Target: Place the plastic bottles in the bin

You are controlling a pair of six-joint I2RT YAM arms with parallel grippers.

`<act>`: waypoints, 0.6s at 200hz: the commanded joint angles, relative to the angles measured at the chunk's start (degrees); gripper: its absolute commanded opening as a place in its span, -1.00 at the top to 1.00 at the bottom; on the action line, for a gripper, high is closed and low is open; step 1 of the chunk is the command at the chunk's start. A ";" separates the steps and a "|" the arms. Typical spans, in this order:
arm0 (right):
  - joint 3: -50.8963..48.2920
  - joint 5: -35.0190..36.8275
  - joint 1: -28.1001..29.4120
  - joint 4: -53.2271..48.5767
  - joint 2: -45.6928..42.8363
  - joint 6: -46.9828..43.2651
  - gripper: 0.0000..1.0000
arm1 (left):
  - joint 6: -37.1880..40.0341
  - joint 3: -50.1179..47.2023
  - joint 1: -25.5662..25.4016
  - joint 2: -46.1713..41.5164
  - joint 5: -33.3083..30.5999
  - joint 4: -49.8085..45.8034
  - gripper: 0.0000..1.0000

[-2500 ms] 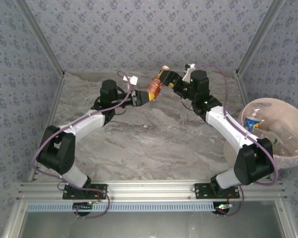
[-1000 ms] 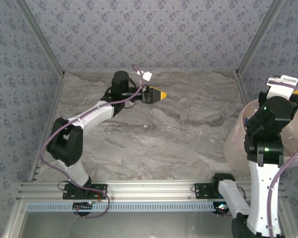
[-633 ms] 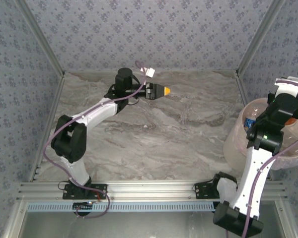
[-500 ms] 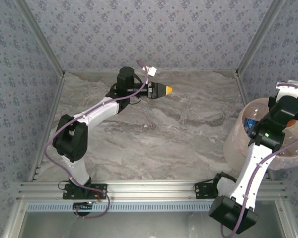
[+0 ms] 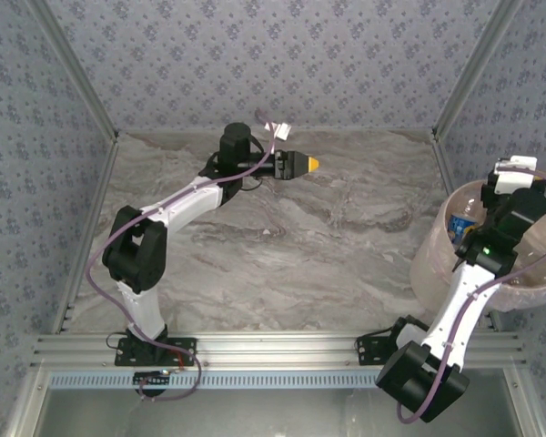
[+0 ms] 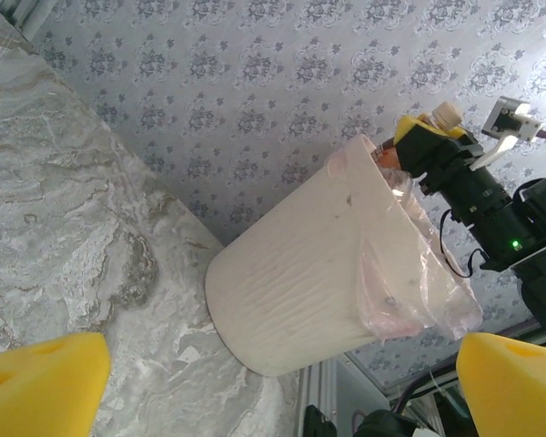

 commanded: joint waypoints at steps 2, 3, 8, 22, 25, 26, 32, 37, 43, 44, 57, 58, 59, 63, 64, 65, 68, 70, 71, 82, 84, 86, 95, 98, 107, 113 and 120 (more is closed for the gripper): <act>-1.41 1.47 -0.46 0.71 -2.76 1.78 -0.31 | 1.15 1.28 -0.33 -0.70 0.73 0.91 -0.96; -1.38 1.50 -0.41 0.65 -2.82 1.96 -0.32 | 1.18 1.29 -0.31 -0.72 0.72 0.90 -0.96; -0.90 1.86 -0.13 -0.19 -3.59 2.40 -0.38 | 1.29 1.35 -0.30 -0.81 0.81 0.68 -0.95; 2.12 1.60 0.33 -4.58 -4.85 3.94 -0.50 | 1.79 1.31 -0.30 -1.07 0.80 0.19 -0.96; 2.95 1.21 0.41 -5.55 -4.99 4.23 -0.52 | 1.87 1.31 -0.31 -1.09 0.80 0.20 -0.96; 3.22 1.06 0.42 -5.82 -5.03 4.29 -0.53 | 1.89 1.31 -0.30 -1.09 0.80 0.19 -0.96; 4.92 0.14 0.49 -8.30 -5.04 4.88 -0.55 | 1.96 1.24 -0.30 -1.23 0.80 0.20 -0.96; 6.19 -0.65 0.59 -10.00 -4.89 5.69 -0.56 | 1.99 1.07 -0.30 -1.31 0.81 0.18 -0.96; 7.66 -2.29 0.67 -11.96 -4.66 6.63 -0.59 | 2.01 1.04 -0.30 -1.37 0.80 0.25 -0.96; 8.03 -2.53 0.68 -12.15 -4.65 6.80 -0.59 | 2.05 1.04 -0.30 -1.36 0.80 0.30 -0.96; 11.07 -5.71 0.87 -15.88 -3.53 9.93 -0.64 | 2.02 0.80 -0.30 -1.53 0.71 0.37 -0.96; 11.32 -5.91 0.87 -16.00 -3.43 10.17 -0.65 | 2.05 0.79 -0.30 -1.53 0.71 0.40 -0.96; 11.45 -6.10 0.87 -16.18 -3.33 10.29 -0.65 | 2.02 0.74 -0.30 -1.58 0.71 0.38 -0.96; 12.24 -6.86 0.87 -17.08 -2.90 11.75 -0.66 | 2.07 0.57 -0.30 -1.68 0.64 0.44 -0.96; 12.43 -7.02 0.87 -17.34 -2.85 12.13 -0.66 | 2.08 0.58 -0.30 -1.70 0.63 0.48 -0.96; 12.57 -7.18 0.87 -17.61 -2.69 12.46 -0.66 | 2.04 0.55 -0.30 -1.70 0.63 0.50 -0.96; 13.08 -7.59 0.87 -18.30 -2.22 13.48 -0.67 | 2.06 0.43 -0.34 -1.81 0.70 0.45 -0.96; 13.48 -7.82 0.87 -18.63 -1.93 14.07 -0.67 | 2.03 0.36 -0.31 -1.80 0.62 0.51 -0.96; 13.67 -7.94 0.87 -18.91 -1.75 14.35 -0.67 | 2.06 0.35 -0.30 -1.84 0.58 0.52 -0.96; 15.98 -10.27 0.88 -22.11 0.24 17.61 -0.67 | 2.12 -0.05 -0.23 -2.17 0.54 0.44 -0.96; 16.56 -10.73 0.87 -22.73 0.53 18.07 -0.67 | 2.18 -0.09 -0.21 -2.22 0.54 0.37 -0.96; 17.12 -11.05 0.87 -23.48 1.02 18.52 -0.67 | 2.24 -0.16 -0.21 -2.28 0.60 0.38 -0.96; 19.93 -12.24 0.85 -26.43 2.92 19.80 -0.67 | 2.52 -0.44 -0.21 -2.57 0.38 -0.02 -0.96; 20.76 -12.83 0.86 -27.28 3.51 20.20 -0.67 | 2.66 -0.53 -0.16 -2.65 0.44 -0.27 -0.96; 22.30 -14.62 0.87 -29.82 5.23 21.80 -0.67 | 3.08 -0.72 -0.10 -2.89 0.28 -0.84 -0.96; 23.20 -15.68 0.87 -31.38 6.12 22.63 -0.67 | 3.37 -0.78 -0.10 -2.99 0.20 -1.20 -0.96; 24.51 -16.30 0.87 -33.70 7.40 23.38 -0.66 | 3.48 -0.80 0.03 -3.11 0.03 -1.45 -0.96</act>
